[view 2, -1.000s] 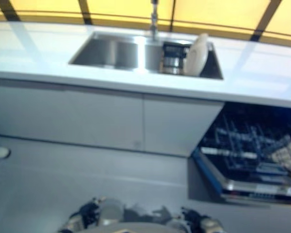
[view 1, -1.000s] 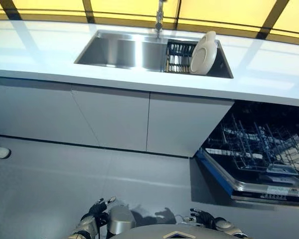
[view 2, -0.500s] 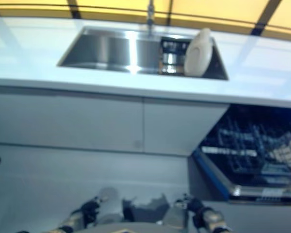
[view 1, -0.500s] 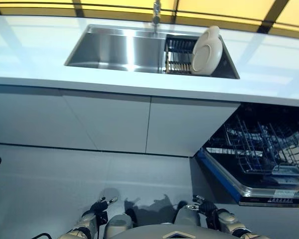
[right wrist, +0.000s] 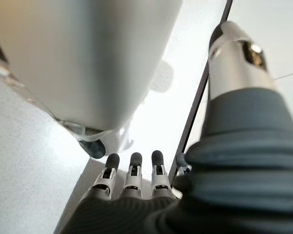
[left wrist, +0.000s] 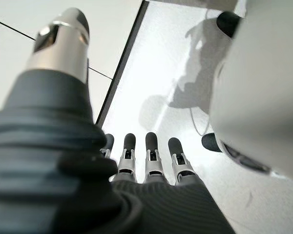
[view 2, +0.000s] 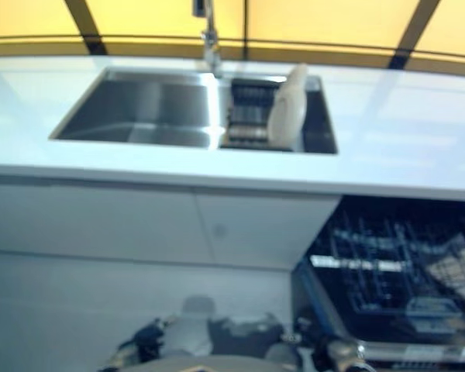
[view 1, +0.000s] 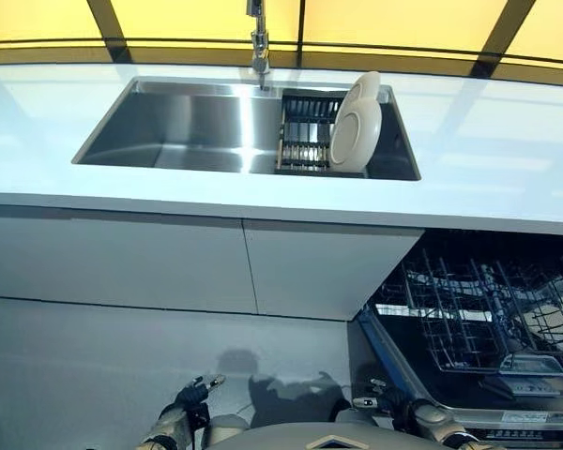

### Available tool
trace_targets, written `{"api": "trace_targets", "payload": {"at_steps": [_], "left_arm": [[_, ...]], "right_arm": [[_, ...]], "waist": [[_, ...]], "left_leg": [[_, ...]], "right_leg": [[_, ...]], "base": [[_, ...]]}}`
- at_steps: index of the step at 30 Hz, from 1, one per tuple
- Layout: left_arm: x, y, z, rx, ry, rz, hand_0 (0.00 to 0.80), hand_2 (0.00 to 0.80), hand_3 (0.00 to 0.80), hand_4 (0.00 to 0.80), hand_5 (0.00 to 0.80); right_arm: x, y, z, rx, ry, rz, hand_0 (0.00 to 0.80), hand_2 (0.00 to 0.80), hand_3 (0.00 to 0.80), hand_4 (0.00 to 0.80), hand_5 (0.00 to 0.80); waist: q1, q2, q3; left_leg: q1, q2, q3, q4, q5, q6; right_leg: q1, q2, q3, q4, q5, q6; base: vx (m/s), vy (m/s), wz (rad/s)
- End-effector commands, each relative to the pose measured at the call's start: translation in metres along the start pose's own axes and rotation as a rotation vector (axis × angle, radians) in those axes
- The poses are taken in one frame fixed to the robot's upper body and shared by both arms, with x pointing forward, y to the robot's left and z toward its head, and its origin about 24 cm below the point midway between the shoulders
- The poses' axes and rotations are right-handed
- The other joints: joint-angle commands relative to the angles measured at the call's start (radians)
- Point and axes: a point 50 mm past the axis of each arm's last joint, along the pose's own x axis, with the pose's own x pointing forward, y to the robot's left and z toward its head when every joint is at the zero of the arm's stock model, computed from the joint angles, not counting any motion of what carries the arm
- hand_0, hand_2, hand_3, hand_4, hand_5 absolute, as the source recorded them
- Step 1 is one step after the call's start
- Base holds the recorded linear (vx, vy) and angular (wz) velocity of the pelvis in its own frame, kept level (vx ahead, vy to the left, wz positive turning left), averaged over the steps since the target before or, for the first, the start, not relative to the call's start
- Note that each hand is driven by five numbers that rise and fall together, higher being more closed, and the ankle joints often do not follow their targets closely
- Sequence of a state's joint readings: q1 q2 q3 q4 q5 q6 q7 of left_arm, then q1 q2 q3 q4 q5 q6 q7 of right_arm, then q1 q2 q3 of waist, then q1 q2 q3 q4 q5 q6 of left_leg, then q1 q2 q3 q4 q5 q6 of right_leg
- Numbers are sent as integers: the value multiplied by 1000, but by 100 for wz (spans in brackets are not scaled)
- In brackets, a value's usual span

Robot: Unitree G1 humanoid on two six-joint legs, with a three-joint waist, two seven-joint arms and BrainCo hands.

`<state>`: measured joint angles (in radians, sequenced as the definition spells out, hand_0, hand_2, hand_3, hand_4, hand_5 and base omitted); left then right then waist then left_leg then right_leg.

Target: Take plates into dishwasher

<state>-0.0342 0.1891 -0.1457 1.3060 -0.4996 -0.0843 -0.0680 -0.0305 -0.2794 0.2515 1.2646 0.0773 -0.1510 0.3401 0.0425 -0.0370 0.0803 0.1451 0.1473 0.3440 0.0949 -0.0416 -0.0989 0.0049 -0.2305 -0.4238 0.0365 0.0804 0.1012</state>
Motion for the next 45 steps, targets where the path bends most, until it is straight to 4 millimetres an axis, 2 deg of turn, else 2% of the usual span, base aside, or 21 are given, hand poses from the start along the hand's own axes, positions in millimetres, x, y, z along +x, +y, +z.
{"api": "trace_targets", "payload": {"at_steps": [1,4,6,7,8,9,12,13,14,15,17,20,23,27,30,32,34,35,36,38,45], "left_arm": [[2,-5,9,75,-31,-25,0,0,0,0,0],[3,-11,13,72,-46,-48,0,0,0,0,0],[3,-15,16,57,-69,-70,0,0,0,0,0],[3,-19,19,60,-83,-90,0,0,0,0,0],[4,-22,22,70,-91,-103,0,0,0,0,0],[4,-24,23,76,-96,-112,0,0,0,0,0],[4,-26,23,83,-97,-116,0,0,0,0,0],[4,-26,23,83,-97,-116,0,0,0,0,0],[4,-27,24,100,-98,-119,0,0,0,0,0],[4,-28,25,114,-98,-126,0,0,0,0,0],[5,-32,28,158,-94,-144,0,0,0,0,0],[5,-28,39,143,-119,-136,0,0,0,0,0],[5,-24,41,160,-110,-132,0,0,0,0,0],[3,-14,32,175,-95,-113,0,0,0,0,0],[0,-3,27,167,-94,-93,0,0,0,0,0],[-3,8,20,170,-92,-55,0,0,0,0,0],[-5,18,16,145,-98,-19,0,0,0,0,0],[-6,19,16,133,-102,-15,0,0,0,0,0],[-6,21,15,117,-106,-9,0,0,0,0,0],[-6,22,16,72,-107,-3,0,0,0,0,0],[-8,16,-6,64,-76,-27,0,0,0,0,0]], "right_arm": [[5,4,16,20,-66,31,0,0,0,0,0],[4,2,22,-12,-79,41,0,0,0,0,0],[4,2,26,-56,-77,69,0,0,0,0,0],[4,0,28,-74,-72,79,0,0,0,0,0],[4,0,28,-77,-71,81,0,0,0,0,0],[3,-1,28,-82,-67,86,0,0,0,0,0],[4,0,30,-90,-65,114,0,0,0,0,0],[4,0,30,-90,-65,114,0,0,0,0,0],[4,2,30,-92,-71,134,0,0,0,0,0],[3,2,30,-91,-74,139,0,0,0,0,0],[2,1,34,-90,-102,157,0,0,0,0,0],[2,8,39,-72,-165,203,0,0,0,0,0],[1,14,47,-64,-231,237,0,0,0,0,0],[-6,19,71,-17,-385,275,0,0,0,0,0],[-21,21,105,22,-554,305,0,0,0,0,0],[-41,20,135,9,-700,338,0,0,0,0,0],[-68,12,163,-46,-874,350,0,0,0,0,0],[-78,8,170,-58,-932,350,0,0,0,0,0],[-89,6,179,-87,-1001,342,0,0,0,0,0],[-112,-8,193,-122,-1104,335,0,0,0,0,0],[-176,-39,229,-90,-1398,279,0,0,0,0,0]], "waist": [[8,-25,26],[17,-32,32],[31,-39,40],[32,-48,49],[38,-39,55],[41,-38,61],[46,-11,63],[46,-11,63],[58,8,61],[62,12,61],[59,16,52],[51,11,46],[43,7,37],[33,-5,34],[27,-7,40],[15,-9,48],[-11,-22,60],[-20,-27,64],[-33,-41,72],[-42,-26,66],[-43,-23,14]], "left_leg": [[-28,-74,-18,63,-27,24],[-81,-21,-72,322,9,-20],[-169,-24,-129,475,58,-26],[-205,-28,-116,462,105,-10],[-218,-18,-116,415,133,-16],[-207,-19,-108,352,128,-13],[-177,38,-77,98,208,-37],[-175,38,-76,96,208,-37],[-185,63,-106,-37,260,-62],[-187,66,-121,-63,271,-67],[-183,72,-97,-73,249,-63],[-147,10,-104,-69,196,-31],[-119,-16,-91,-71,174,-11],[-115,-59,-83,-23,115,32],[-99,-78,-54,-40,96,59],[-73,-91,-39,-84,92,66],[-59,-93,-39,-92,78,51],[-60,-85,-36,-87,73,43],[-49,-89,-22,-83,59,45],[-29,-61,13,-138,82,31],[-7,-63,39,-181,84,31]], "right_leg": [[-8,14,-5,-17,46,-18],[2,48,-4,10,-18,-70],[5,58,-4,25,-44,-99],[1,48,-10,31,-35,-105],[9,58,3,35,-42,-101],[17,55,10,35,-41,-89],[62,76,45,11,-53,-64],[63,75,45,11,-53,-64],[88,81,72,13,-71,-52],[96,78,86,15,-76,-50],[98,65,81,33,-89,-57],[89,30,83,87,-93,-32],[92,13,87,90,-82,-17],[86,-21,133,105,-58,10],[48,-52,111,195,-27,40],[4,-34,86,236,-4,55],[-17,13,106,141,10,42],[-12,19,113,79,17,37],[-38,-2,130,77,75,60],[-1,10,112,1,50,50],[75,38,90,-92,45,41]], "base": [[169,-72,11],[223,-90,10],[133,-60,0],[134,69,-17],[173,180,-25],[264,241,-23],[267,312,-10],[358,409,-5],[343,378,-11],[447,512,-14],[274,335,-14],[201,224,-10],[192,120,2],[199,103,-6],[86,106,-17],[37,32,-39],[16,-99,-66],[0,-126,-44],[-14,-96,-24],[-15,-49,-17],[21,0,-3]]}}
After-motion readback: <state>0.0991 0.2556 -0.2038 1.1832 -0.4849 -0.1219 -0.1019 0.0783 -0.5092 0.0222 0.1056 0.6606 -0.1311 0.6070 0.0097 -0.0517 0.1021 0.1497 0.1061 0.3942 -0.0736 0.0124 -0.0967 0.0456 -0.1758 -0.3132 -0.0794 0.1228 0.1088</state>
